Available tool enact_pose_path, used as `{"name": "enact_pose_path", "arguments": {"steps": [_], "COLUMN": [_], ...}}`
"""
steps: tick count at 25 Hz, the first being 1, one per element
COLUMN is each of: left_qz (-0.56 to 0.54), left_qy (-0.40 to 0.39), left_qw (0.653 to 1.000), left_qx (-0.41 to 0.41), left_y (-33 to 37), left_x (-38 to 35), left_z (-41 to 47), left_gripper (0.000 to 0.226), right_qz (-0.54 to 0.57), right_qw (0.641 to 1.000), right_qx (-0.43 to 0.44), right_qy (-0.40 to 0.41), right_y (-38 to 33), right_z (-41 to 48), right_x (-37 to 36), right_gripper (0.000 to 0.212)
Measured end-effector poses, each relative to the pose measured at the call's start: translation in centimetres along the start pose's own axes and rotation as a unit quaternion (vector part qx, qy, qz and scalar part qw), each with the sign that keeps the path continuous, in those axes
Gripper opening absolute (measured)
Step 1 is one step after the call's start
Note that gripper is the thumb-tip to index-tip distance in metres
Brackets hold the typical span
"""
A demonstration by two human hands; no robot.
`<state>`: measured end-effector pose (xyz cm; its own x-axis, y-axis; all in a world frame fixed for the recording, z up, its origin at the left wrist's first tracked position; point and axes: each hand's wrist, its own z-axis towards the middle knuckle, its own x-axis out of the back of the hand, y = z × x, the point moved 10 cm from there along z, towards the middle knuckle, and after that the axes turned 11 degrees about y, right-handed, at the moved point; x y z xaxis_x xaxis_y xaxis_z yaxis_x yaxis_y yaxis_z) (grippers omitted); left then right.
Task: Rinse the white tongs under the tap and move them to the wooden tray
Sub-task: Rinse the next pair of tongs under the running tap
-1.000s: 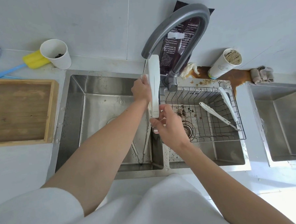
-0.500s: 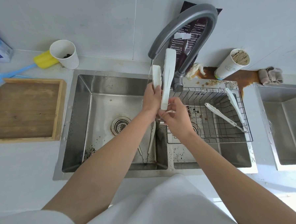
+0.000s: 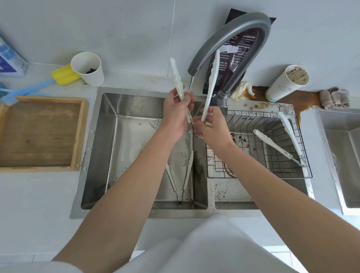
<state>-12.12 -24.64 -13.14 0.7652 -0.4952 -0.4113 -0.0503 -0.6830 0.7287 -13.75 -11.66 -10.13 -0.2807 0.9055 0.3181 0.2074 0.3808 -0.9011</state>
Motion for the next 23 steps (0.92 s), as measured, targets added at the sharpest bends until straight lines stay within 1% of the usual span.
{"name": "enact_pose_path", "arguments": {"steps": [3, 7, 11, 13, 15, 17, 19, 21, 23], "left_qz": [-0.084, -0.165, -0.172, -0.171, -0.176, -0.191, -0.212, -0.230, -0.235], "left_qy": [-0.003, 0.005, 0.009, 0.019, 0.035, 0.053, 0.078, 0.098, 0.108], "left_qw": [0.996, 0.986, 0.985, 0.985, 0.984, 0.980, 0.973, 0.966, 0.961], "left_qx": [0.008, 0.011, 0.003, 0.005, 0.015, 0.028, 0.046, 0.069, 0.097], "left_y": [1.3, 2.7, 3.4, 3.5, 3.3, 3.0, 2.6, 2.3, 1.7], "left_x": [0.3, 1.4, 2.6, 3.4, 4.2, 4.9, 5.5, 5.8, 5.7], "left_z": [0.0, 0.3, 0.4, 0.5, 0.6, 0.5, 0.4, 0.3, 0.1], "left_gripper": [0.036, 0.032, 0.025, 0.023, 0.024, 0.024, 0.021, 0.019, 0.021], "right_qz": [-0.012, -0.032, -0.039, -0.056, -0.065, -0.037, 0.017, 0.075, 0.116], "right_qw": [1.000, 0.999, 0.998, 0.997, 0.996, 0.999, 0.995, 0.981, 0.968], "right_qx": [0.016, 0.017, 0.037, 0.055, 0.051, 0.003, -0.089, -0.167, -0.210], "right_qy": [0.005, -0.010, -0.030, -0.028, -0.025, -0.031, -0.045, -0.062, -0.071], "right_y": [-1.1, -2.5, -4.6, -6.0, -7.1, -7.2, -6.4, -5.5, -4.9], "right_z": [1.0, 2.6, 3.7, 4.2, 4.7, 5.0, 4.9, 4.5, 4.2], "right_x": [-0.6, -2.1, -3.5, -4.0, -4.6, -5.4, -6.1, -6.6, -6.9], "right_gripper": [0.021, 0.021, 0.020, 0.022, 0.023, 0.017, 0.010, 0.011, 0.013]}}
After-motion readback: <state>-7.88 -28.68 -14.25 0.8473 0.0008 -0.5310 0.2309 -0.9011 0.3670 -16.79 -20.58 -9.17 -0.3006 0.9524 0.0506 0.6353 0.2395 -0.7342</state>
